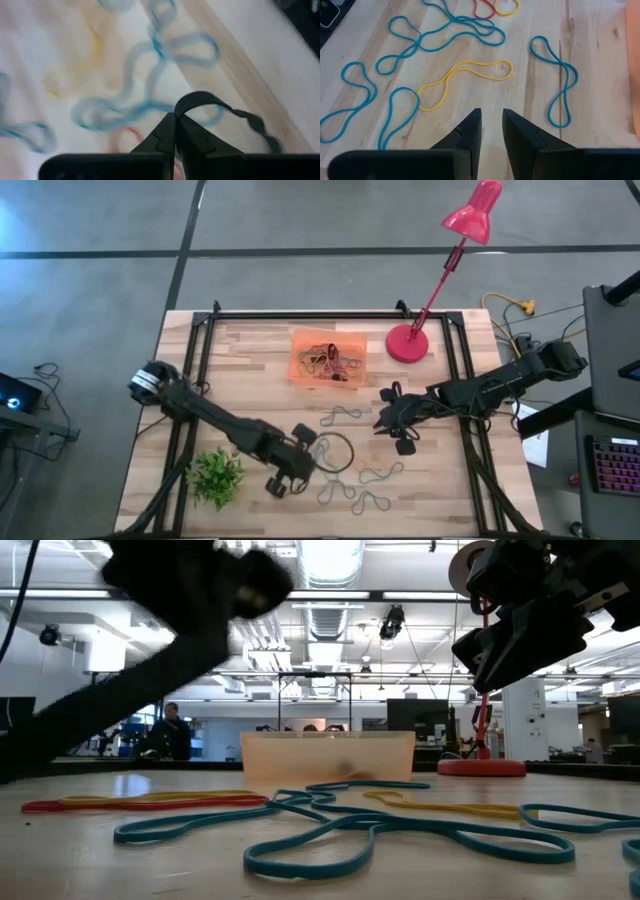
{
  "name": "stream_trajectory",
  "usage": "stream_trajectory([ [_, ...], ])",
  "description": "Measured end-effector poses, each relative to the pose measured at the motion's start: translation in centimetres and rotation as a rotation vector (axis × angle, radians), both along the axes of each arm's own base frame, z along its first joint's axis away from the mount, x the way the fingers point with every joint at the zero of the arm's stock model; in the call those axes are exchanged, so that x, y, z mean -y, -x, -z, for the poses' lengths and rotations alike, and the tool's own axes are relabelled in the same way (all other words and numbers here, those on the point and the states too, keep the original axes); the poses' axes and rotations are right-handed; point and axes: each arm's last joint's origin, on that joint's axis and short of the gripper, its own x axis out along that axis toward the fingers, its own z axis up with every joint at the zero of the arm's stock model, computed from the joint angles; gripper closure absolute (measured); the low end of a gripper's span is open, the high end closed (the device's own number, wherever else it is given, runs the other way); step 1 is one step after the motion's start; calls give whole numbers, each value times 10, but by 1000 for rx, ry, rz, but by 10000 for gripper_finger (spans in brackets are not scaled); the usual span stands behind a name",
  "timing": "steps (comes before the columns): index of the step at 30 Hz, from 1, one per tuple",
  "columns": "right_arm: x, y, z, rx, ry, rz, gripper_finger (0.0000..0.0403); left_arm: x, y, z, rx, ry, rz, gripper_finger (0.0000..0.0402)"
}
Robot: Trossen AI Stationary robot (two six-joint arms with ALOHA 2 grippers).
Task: Pick and place rubber bands into bin
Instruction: Put the black rubber band into the orange bin
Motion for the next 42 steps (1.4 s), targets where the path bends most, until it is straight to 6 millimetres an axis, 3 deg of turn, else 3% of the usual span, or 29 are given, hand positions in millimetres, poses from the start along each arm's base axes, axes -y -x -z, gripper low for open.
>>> stream_trajectory([
  [6, 0, 1, 2, -8, 2, 0, 335, -26, 4, -41, 173, -108, -48, 402],
  [12, 0, 2, 3, -11, 3, 0, 335, -67, 13, -78, 317, -280, -153, 401],
  [24, 1, 2, 4, -11, 3, 0, 335, -174, -5, -107, 525, -499, -432, 401],
  [32, 1, 2, 5, -10, 19, 20, 335, -244, -9, -106, 586, -481, -549, 401],
  [38, 1, 2, 5, -9, 22, 19, 335, -282, -21, -83, 577, -443, -605, 401],
  [42, 2, 3, 5, -12, 23, 19, 335, -299, -31, -57, 518, -404, -649, 401],
])
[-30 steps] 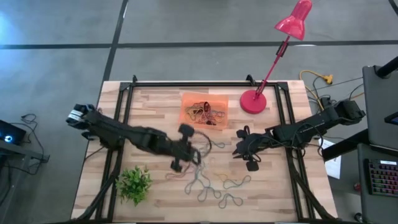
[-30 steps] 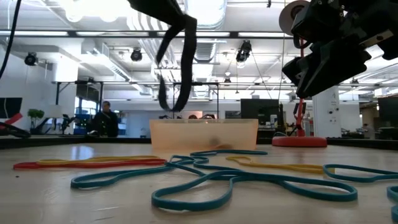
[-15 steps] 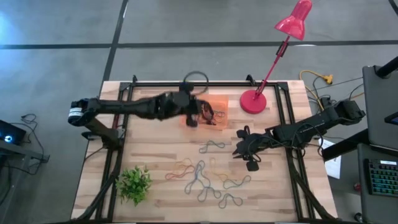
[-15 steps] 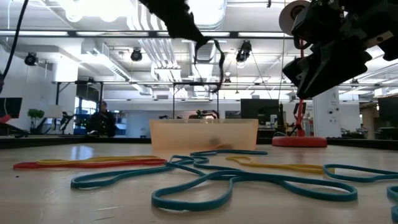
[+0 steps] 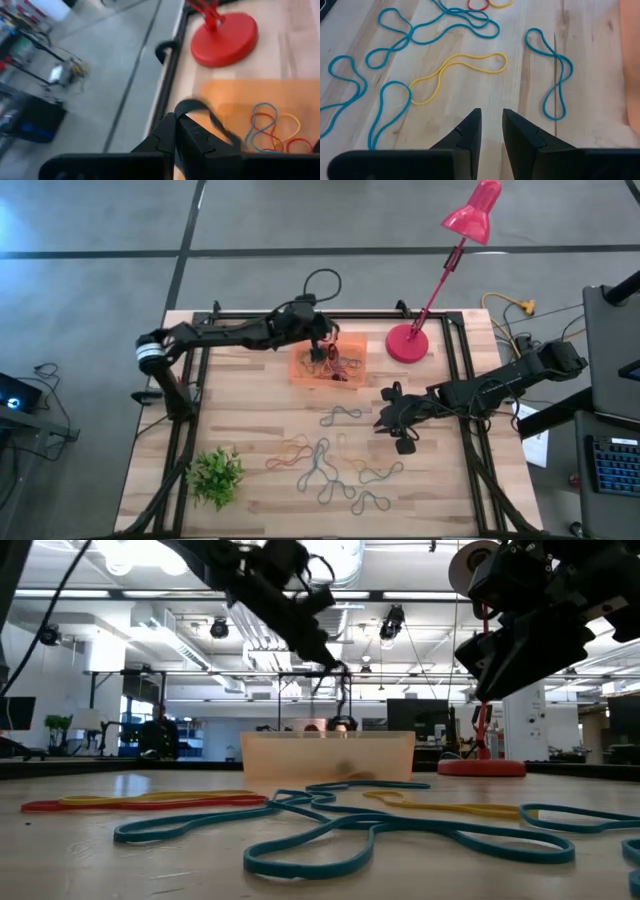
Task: Pick and place rubber bands into bin
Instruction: Put the black rubber band into the orange bin, then put the blue rubber band into the orange bin
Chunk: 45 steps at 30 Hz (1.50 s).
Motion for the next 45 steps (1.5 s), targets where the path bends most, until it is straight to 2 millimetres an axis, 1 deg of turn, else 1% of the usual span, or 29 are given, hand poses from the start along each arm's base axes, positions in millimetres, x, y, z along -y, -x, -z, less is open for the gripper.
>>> stream_trajectory([
  [3, 0, 0, 1, -2, 1, 0, 335, -5, -8, 17, -24, 42, 22, 401],
  [7, 0, 1, 3, -9, 2, 0, 335, -7, -16, 35, -44, 72, 31, 401],
  [10, 1, 2, 4, -13, 5, 2, 335, -8, -19, 43, -65, 85, 33, 401],
  [13, 1, 2, 4, -10, 21, 17, 335, -7, -20, 43, -62, 105, 62, 396],
  [16, 2, 2, 4, -10, 28, 13, 335, -6, -19, 44, -81, 137, 77, 372],
  [24, 1, 2, 4, -7, 28, 12, 335, -5, -18, 44, -99, 161, 69, 273],
  [27, 1, 2, 4, -3, 27, 13, 335, -5, -19, 41, -101, 192, 80, 249],
  [30, 1, 1, 3, 6, 24, 14, 335, 0, -18, 36, -153, 239, 111, 234],
  [32, 1, 0, 2, 15, 17, 20, 335, 7, -16, 29, -176, 283, 129, 230],
  [34, 1, -1, 3, 33, 13, 28, 335, 20, -12, 18, -175, 307, 165, 229],
  [37, 1, -4, 7, 68, 18, 40, 335, 46, -2, 2, -186, 319, 235, 228],
  [39, 0, -7, 11, 92, 22, 32, 335, 69, 10, -6, -214, 322, 285, 228],
  [42, -2, -13, 16, 139, 33, 11, 335, 103, 29, -19, -191, 307, 374, 228],
  [45, -3, -21, 22, 170, 29, 11, 335, 134, 53, -28, -161, 305, 459, 228],
])
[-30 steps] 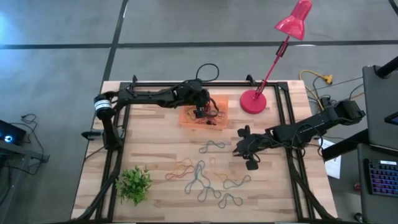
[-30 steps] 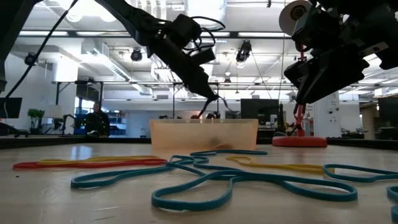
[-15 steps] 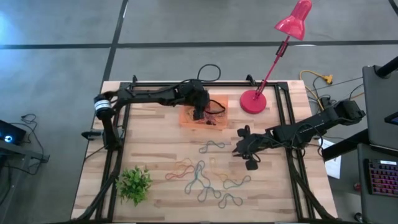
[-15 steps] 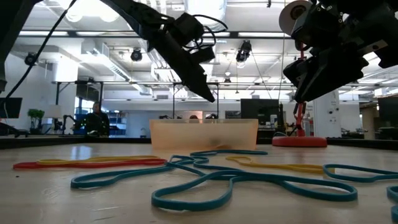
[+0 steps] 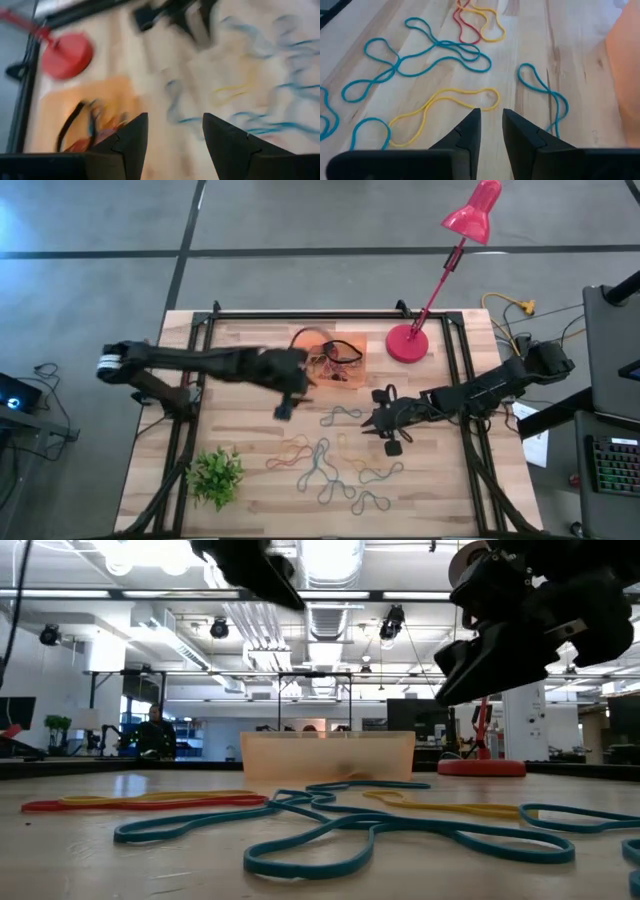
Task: Pick and place rubber bands into bin
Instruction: Put the blue rubber band into the orange bin
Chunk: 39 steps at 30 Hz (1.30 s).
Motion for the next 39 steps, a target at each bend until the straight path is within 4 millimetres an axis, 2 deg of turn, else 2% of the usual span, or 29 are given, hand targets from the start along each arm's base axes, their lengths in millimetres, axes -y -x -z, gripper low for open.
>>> stream_trajectory([
  [5, -3, -14, 5, -11, 40, -26, 335, 36, 41, -2, 131, 29, 49, 228],
  [8, -2, -25, 5, 1, 73, -25, 335, 48, 62, 7, 229, 17, 46, 228],
  [11, 2, -38, 7, -10, 101, 2, 329, 53, 82, 22, 304, 1, 29, 228],
  [18, 19, -63, 16, -68, 115, 66, 289, 51, 117, 39, 434, 26, 46, 228],
  [21, 28, -66, 25, -130, 104, 110, 274, 51, 126, 39, 489, 39, 56, 228],
  [23, 33, -70, 27, -142, 92, 137, 267, 51, 132, 47, 477, 34, 65, 228],
  [25, 36, -70, 31, -168, 85, 156, 262, 50, 137, 44, 542, 29, 76, 228],
  [27, 38, -71, 32, -168, 80, 166, 259, 49, 142, 50, 516, 10, 84, 228],
  [29, 40, -71, 31, -164, 77, 172, 259, 48, 145, 44, 570, 18, 83, 228],
  [31, 40, -71, 31, -162, 77, 179, 260, 47, 148, 51, 552, 9, 87, 228],
  [39, 41, -68, 41, -204, 55, 210, 271, 45, 154, 50, 601, 14, 81, 228],
])
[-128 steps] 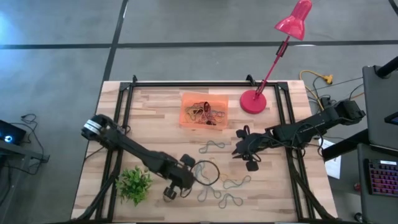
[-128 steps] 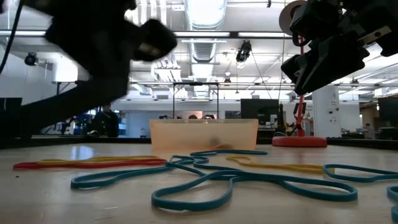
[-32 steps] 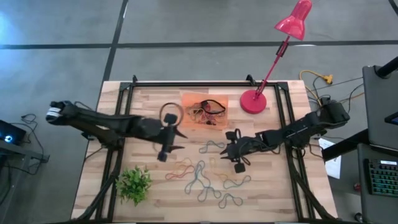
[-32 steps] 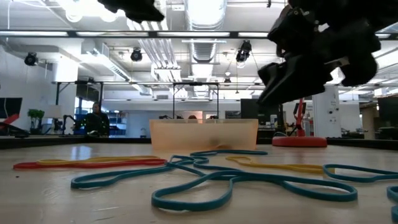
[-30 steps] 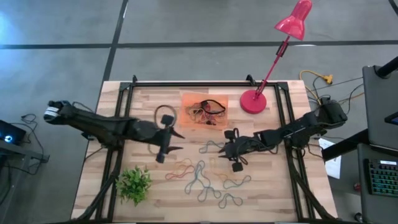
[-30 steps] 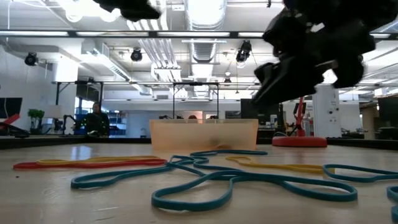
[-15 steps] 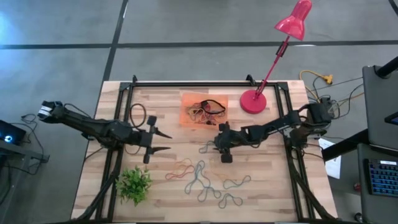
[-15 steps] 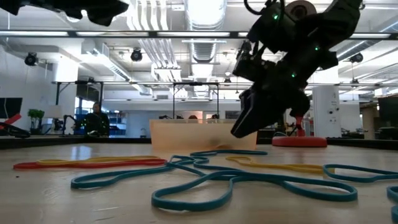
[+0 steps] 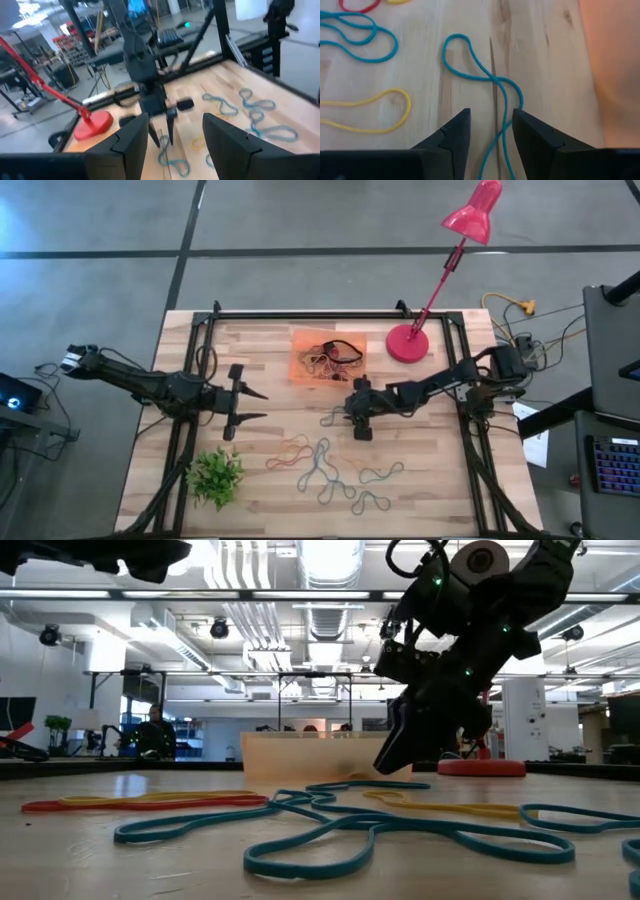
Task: Pick and place rubber bands into bin
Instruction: Put the blue rubber band into the orange bin
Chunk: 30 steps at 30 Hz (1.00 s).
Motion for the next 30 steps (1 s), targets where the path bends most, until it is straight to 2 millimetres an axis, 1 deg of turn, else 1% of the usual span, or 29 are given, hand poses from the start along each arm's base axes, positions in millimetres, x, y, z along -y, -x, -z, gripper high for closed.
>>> stream_trajectory([
  [5, 1, 0, 4, -9, 0, 41, 269, 0, 0, 0, 3, -1, -3, 228],
  [11, 3, -1, 14, -34, 12, 96, 274, 1, -3, 0, 6, 0, -4, 228],
  [20, 2, -2, 15, -37, -32, 82, 292, 1, -5, 2, -2, -2, -8, 228],
  [25, 1, -1, 16, -46, -66, 51, 321, 1, -5, 2, -3, -3, -12, 228],
  [30, 0, 0, 17, -64, -81, 27, 379, 1, -5, 2, -3, -3, -12, 228],
])
